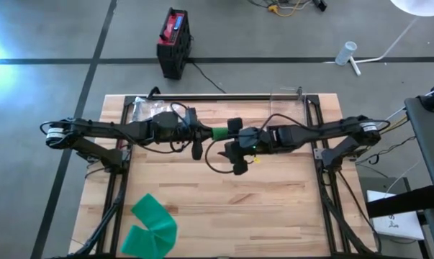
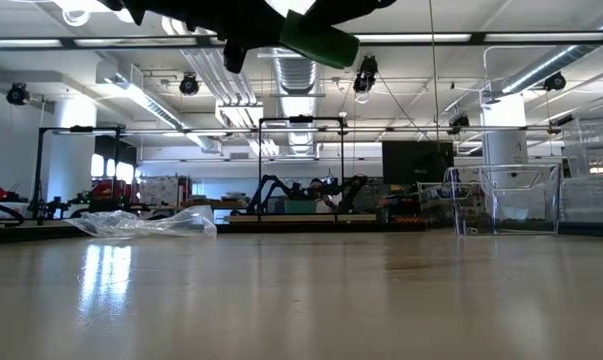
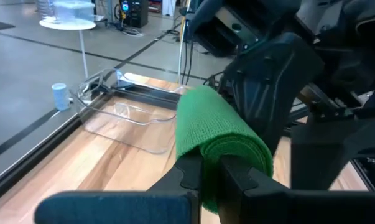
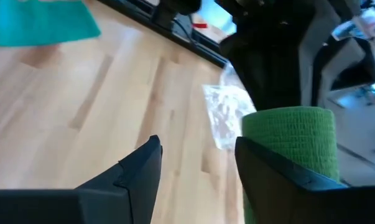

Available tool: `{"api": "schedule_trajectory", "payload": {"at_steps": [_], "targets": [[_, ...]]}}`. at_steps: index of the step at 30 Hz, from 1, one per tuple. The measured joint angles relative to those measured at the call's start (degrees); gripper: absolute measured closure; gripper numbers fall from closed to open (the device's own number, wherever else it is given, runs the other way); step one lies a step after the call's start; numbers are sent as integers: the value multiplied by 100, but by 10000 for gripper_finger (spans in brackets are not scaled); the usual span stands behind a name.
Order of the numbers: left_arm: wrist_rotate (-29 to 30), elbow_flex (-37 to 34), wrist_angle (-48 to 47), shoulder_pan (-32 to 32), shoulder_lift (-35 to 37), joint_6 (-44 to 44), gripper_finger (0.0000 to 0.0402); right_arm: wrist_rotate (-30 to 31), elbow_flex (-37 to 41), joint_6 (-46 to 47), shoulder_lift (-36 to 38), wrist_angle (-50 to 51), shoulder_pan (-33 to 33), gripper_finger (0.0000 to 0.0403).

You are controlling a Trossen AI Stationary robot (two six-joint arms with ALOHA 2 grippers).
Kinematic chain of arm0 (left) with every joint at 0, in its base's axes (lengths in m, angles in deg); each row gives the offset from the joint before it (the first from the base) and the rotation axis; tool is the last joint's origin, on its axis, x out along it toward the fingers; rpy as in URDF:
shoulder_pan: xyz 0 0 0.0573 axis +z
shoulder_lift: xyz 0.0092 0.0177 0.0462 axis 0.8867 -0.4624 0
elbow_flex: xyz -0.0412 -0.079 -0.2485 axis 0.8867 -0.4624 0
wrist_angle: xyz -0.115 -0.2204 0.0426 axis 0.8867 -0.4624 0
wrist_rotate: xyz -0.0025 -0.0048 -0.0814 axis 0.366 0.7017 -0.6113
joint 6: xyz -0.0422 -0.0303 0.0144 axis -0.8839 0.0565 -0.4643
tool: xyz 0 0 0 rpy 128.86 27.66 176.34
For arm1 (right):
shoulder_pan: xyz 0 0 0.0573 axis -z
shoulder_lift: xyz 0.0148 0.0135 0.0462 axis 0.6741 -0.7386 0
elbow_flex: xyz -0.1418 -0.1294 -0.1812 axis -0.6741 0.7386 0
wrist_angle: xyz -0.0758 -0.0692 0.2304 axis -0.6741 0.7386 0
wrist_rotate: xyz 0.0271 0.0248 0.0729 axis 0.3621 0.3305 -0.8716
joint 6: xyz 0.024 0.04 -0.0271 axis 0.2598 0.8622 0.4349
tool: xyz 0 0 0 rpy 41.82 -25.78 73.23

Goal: Roll bandage
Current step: Roll the green bandage

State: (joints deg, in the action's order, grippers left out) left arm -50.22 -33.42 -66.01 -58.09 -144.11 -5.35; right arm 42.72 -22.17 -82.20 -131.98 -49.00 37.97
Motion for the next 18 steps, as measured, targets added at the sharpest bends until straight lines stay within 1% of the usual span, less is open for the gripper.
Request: {"api": "schedule_trajectory", "payload": {"at_steps": [2,7,11,15,18], "targets": [[-1,0,-1,-1,0,1,393,182,-17,-40,16,-8,-8,204],[-4,9,27,-3,11,36,393,252,-26,-36,169,-153,1,204],[89,9,-57,-5,9,43,393,454,-31,-38,225,-225,12,204],[-65,-2,-170,-26,-1,78,393,728,-52,-52,236,-355,25,204],[-37,-4,-183,-28,-9,121,393,849,-55,-109,243,-350,40,204]]}}
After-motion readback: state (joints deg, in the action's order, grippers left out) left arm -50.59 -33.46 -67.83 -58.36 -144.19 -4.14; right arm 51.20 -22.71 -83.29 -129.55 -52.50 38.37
